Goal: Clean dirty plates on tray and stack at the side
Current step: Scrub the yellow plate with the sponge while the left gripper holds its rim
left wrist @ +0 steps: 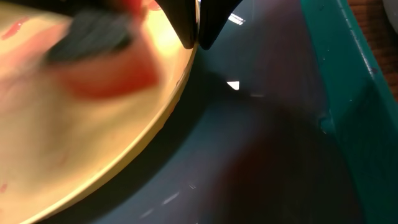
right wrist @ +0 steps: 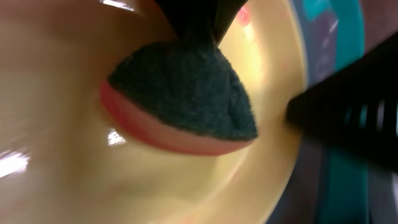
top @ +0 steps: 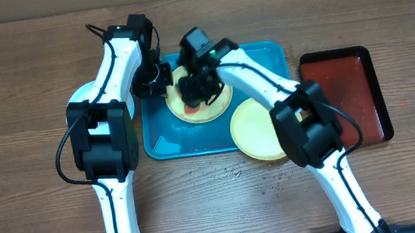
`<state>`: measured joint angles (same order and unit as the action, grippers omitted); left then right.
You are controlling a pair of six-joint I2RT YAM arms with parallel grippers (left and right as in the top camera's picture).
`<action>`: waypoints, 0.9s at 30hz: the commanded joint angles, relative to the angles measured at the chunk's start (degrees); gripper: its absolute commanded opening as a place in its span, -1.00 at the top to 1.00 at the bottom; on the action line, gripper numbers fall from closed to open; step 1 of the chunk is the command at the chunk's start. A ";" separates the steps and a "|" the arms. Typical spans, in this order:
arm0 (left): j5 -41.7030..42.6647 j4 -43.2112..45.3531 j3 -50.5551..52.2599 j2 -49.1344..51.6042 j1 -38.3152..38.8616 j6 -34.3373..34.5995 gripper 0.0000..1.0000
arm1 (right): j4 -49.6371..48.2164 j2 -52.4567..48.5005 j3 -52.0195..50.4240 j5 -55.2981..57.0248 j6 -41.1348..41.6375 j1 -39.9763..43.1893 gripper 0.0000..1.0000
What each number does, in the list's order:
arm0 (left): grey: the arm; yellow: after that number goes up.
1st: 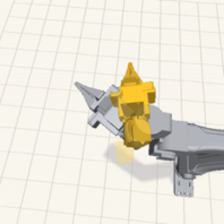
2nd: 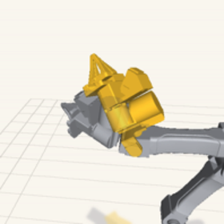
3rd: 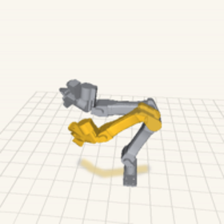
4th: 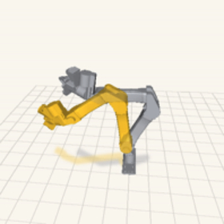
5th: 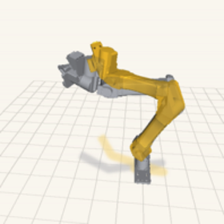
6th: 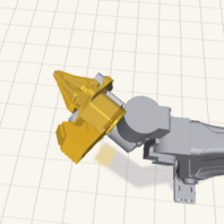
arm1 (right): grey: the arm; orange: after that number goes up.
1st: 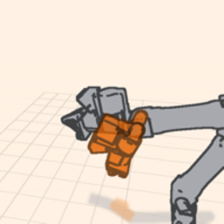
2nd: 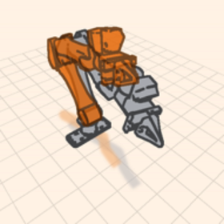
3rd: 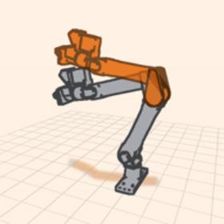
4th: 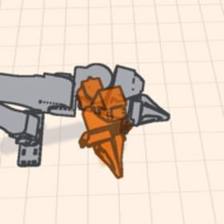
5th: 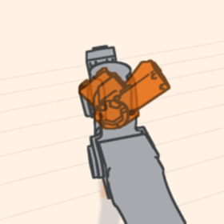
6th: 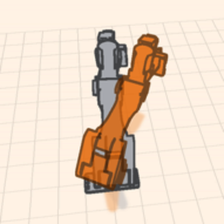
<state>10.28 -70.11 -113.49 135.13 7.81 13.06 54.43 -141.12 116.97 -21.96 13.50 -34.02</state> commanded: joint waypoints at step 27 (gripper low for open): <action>-1.88 0.50 0.52 -0.63 -0.61 -1.29 0.91 | 0.37 -3.82 3.13 21.88 2.69 -0.13 0.93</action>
<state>10.28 -70.00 -113.49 135.13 7.77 13.04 57.14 -142.06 122.10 -2.09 15.44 -30.98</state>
